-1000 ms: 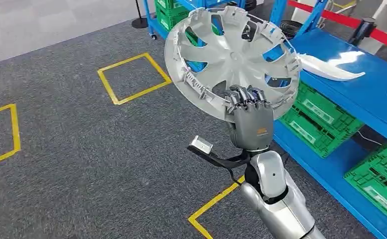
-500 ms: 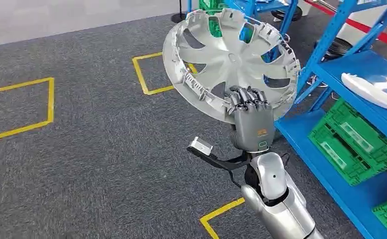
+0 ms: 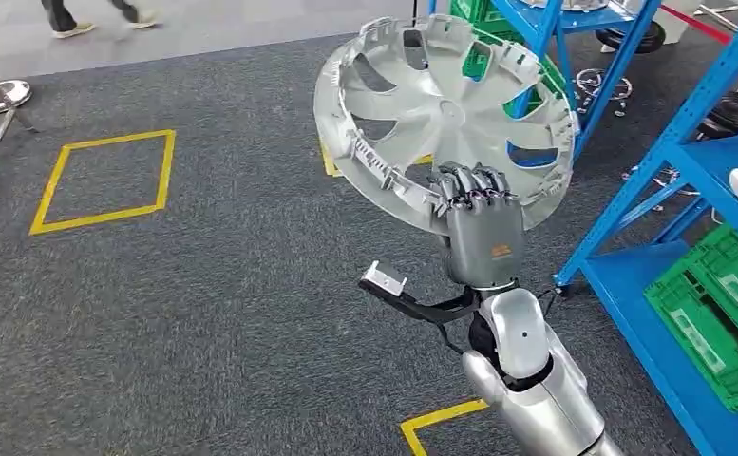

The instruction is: Take the parts from the cabinet and place them on the table.

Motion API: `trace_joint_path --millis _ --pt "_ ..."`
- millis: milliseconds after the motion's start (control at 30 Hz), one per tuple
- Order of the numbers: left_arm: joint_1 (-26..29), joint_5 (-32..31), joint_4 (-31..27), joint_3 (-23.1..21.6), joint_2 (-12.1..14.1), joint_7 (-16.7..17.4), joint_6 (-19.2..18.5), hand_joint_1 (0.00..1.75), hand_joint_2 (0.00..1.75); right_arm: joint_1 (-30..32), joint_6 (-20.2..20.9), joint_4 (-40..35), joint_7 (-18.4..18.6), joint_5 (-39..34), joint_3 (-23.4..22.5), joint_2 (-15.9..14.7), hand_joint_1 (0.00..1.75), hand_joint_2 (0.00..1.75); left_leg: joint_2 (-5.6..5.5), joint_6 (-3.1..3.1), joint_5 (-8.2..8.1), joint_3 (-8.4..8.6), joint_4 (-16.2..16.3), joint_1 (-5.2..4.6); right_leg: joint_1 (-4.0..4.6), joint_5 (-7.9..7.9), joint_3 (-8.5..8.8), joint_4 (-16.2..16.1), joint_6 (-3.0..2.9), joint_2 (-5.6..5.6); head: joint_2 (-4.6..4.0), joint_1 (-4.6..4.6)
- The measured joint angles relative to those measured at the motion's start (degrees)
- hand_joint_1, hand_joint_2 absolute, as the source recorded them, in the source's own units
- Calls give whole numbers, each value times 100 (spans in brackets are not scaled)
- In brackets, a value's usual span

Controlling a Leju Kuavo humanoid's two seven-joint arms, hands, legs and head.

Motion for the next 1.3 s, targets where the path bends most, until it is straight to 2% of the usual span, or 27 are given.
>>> trace_joint_path --millis 67,100,167,200,233,367,400,433,467,533,567,633,667,700,733,800,867,900,933,967,1033,1067,1100,1167,1200,1233,1300 --pt "47 -68 13 4 -42 2 48 0 175 17 17 0 -4 24 0 -35 175 175 36 -22 -114 -199 469 17 6 -6 -7 4 -4 -136 0 -4" --pt "68 -70 17 7 -42 20 59 0 175 35 46 0 -22 44 4 -46 175 175 52 -26 15 -104 311 20 7 -15 -4 4 -2 -207 0 -2" --pt "85 -77 17 9 -37 83 57 0 175 50 136 -4 20 83 7 -105 175 175 176 -10 462 420 -631 17 7 -35 19 10 29 -337 0 -4" --pt "83 -94 13 11 -29 90 48 0 175 70 151 -26 46 87 6 -155 175 175 452 16 614 704 -1120 0 17 -56 42 17 59 -399 0 -6" --pt "74 -125 15 11 -29 90 39 0 175 92 151 -44 46 81 2 -209 175 175 618 69 544 778 -1249 -70 70 -85 41 37 99 -453 0 -13" --pt "105 -192 17 11 -33 90 39 0 175 144 151 -79 9 31 7 -280 175 175 303 231 607 725 -1280 -72 50 -104 84 21 220 -690 0 11" --pt "119 -227 17 11 -44 126 41 0 175 143 149 -83 0 24 9 -295 175 175 238 272 637 758 -1317 -35 10 -170 69 78 271 -517 0 15" --pt "109 -269 17 11 -42 171 48 0 175 154 135 -85 -11 20 18 -302 175 175 171 289 645 755 -1320 -25 -1 -308 -17 278 288 -213 0 17" --pt "89 -308 20 4 -44 236 48 0 175 173 122 -83 -11 20 26 -306 175 175 109 326 655 742 -1318 -21 -2 -519 -212 681 295 -39 0 37" --pt "88 -352 26 -22 -57 328 48 0 175 232 103 -83 -9 44 28 -334 175 175 -54 337 658 727 -1310 -27 2 -863 -673 1575 300 62 0 46" --pt "98 -361 26 -28 -57 348 48 0 175 248 103 -83 -2 52 35 -334 175 175 -133 336 659 721 -1298 -27 3 -869 -796 1778 297 67 0 48" --pt "104 -361 26 -28 -59 343 48 0 175 260 122 -85 42 92 50 -334 175 175 -299 330 658 721 -1263 -21 -12 -514 -644 1395 280 85 0 48" --pt "101 -361 24 -31 -64 308 37 0 175 260 142 -90 44 107 68 -334 175 175 -390 317 653 720 -1242 -13 -26 -227 -388 861 268 141 0 48" --pt "100 -374 24 -33 -75 271 30 0 175 259 171 -107 46 111 79 -339 175 175 -471 290 644 708 -1217 -6 -57 -13 -119 324 265 364 0 48" --pt "96 -400 24 -42 -77 241 30 0 175 257 205 -118 44 111 90 -341 175 175 -532 247 645 679 -1198 -27 -67 -127 -58 152 267 612 0 46" --pt "95 -452 24 -72 -92 234 28 0 175 269 230 -151 39 111 107 -341 175 175 -639 171 672 638 -1211 1 -30 -94 -60 125 242 479 0 46" --pt "107 -472 26 -92 -107 225 26 0 175 272 234 -175 37 111 112 -336 175 175 -774 71 710 590 -1263 14 -22 -68 -22 98 157 360 0 46" --pt "102 -463 24 -94 -110 197 26 0 175 284 225 -206 39 118 122 -330 175 175 -688 59 688 570 -1213 25 -56 -29 -8 43 101 260 0 46" --pt "88 -446 24 -98 -122 148 26 0 175 301 214 -227 39 131 122 -330 175 175 -325 40 533 486 -1036 -27 -47 -17 1 24 62 208 0 7" --pt "67 -424 22 -101 -125 111 26 0 175 300 208 -236 39 146 122 -332 175 175 -121 16 298 318 -683 -27 -31 -16 -3 22 45 133 0 -9" --pt "45 -409 24 -105 -125 111 41 0 175 294 197 -227 57 144 122 -334 175 175 24 -13 -101 -67 188 -8 -9 -27 -2 24 28 -20 0 -9" --pt "49 -409 24 -105 -125 155 46 0 175 287 197 -214 57 135 122 -334 175 175 35 -24 -174 -188 476 -4 -5 -33 -4 26 20 -97 0 -9" --pt "61 -409 24 -105 -121 216 52 0 175 291 192 -203 55 116 124 -334 175 175 42 -30 -112 -163 463 0 -5 -36 -2 27 17 -162 0 -11" --pt "83 -411 24 -105 -99 295 59 0 175 291 184 -192 46 98 131 -332 175 175 96 -12 292 251 -289 -2 -5 -51 12 31 36 -293 0 -13" --pt "83 -413 24 -105 -90 370 63 0 175 292 162 -192 68 96 131 -332 175 175 248 13 495 545 -820 -14 -3 -65 29 33 52 -351 0 -15" --pt "80 -426 24 -105 -86 444 74 0 175 294 118 -192 79 101 131 -334 175 175 560 70 525 757 -1249 -50 20 -86 47 36 81 -417 0 -20" --pt "88 -435 26 -105 -81 544 83 0 175 298 55 -192 81 114 133 -334 175 175 422 150 570 759 -1244 -77 46 -101 56 47 140 -515 0 -11"
